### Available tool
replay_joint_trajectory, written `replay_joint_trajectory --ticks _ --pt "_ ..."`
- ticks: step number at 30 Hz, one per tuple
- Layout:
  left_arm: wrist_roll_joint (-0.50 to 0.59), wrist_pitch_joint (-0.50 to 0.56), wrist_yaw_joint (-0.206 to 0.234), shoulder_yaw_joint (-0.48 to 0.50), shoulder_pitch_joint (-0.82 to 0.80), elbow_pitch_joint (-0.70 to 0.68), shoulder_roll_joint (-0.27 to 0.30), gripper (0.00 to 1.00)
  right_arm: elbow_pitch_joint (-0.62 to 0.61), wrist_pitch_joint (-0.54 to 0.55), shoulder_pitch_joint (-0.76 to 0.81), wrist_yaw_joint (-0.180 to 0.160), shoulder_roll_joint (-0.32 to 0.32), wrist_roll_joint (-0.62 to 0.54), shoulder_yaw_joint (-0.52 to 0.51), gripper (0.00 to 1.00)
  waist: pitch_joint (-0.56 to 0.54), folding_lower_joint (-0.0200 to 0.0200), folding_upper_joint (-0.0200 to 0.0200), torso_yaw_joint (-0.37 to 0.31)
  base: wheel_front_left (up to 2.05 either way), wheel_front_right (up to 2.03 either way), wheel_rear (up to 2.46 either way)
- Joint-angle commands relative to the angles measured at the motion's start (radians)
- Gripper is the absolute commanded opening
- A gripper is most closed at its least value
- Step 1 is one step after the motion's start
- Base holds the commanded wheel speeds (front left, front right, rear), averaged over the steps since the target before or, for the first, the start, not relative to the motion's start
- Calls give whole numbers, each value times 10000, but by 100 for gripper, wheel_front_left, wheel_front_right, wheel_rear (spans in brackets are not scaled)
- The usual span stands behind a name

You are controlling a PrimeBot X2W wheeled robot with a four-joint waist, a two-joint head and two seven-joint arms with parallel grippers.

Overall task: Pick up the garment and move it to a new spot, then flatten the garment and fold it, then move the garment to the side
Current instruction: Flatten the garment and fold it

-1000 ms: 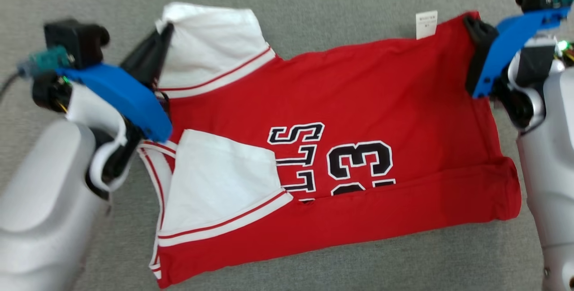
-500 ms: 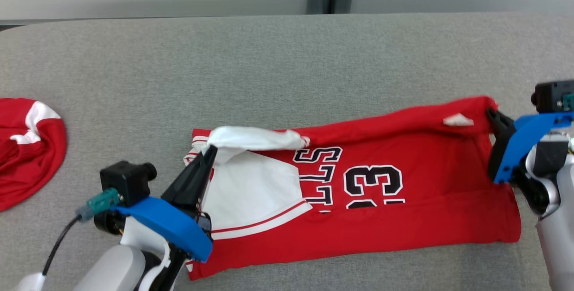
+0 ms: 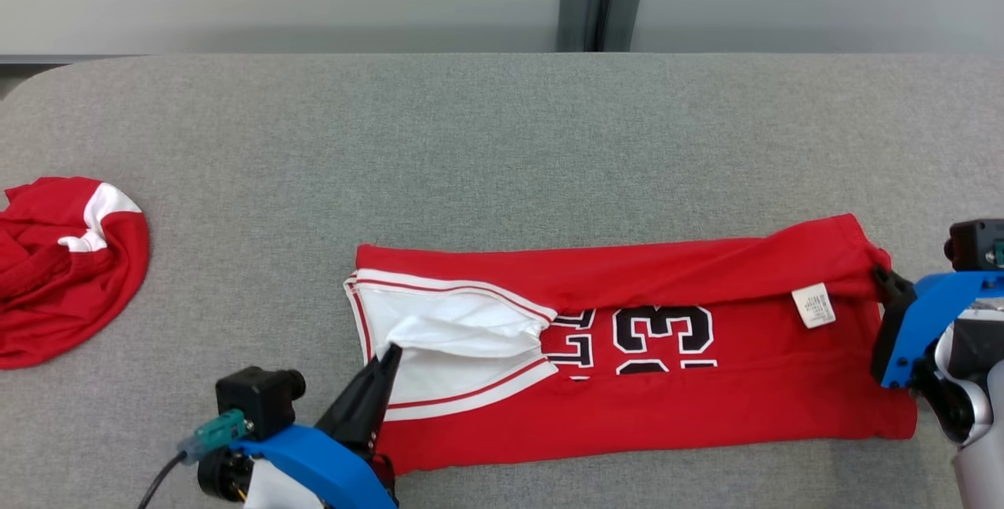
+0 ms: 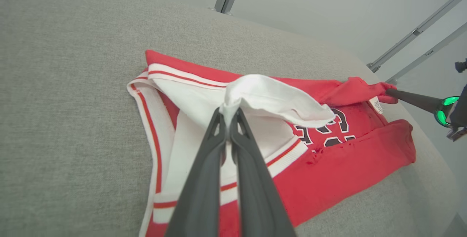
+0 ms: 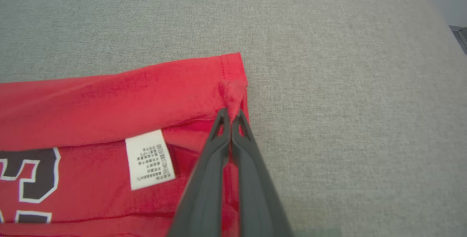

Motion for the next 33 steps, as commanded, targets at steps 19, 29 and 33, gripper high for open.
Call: replay_joint_trajectory --ticks 19,29,33 --pt "958 -2170 690 660 -165 1051 -233 100 -2666 -13 2041 3 1663 92 -1915 100 -584 1 3 197 0 0 0" --pt "2496 -2591 603 2011 -927 1942 -897 100 -2642 -356 1817 3 2282 -133 -2502 100 -551 1 3 133 0 0 0" --pt "2827 -2595 374 2599 -708 2107 -1184 100 -2255 -575 1615 3 2324 -178 -2490 100 -515 1 3 92 0 0 0"
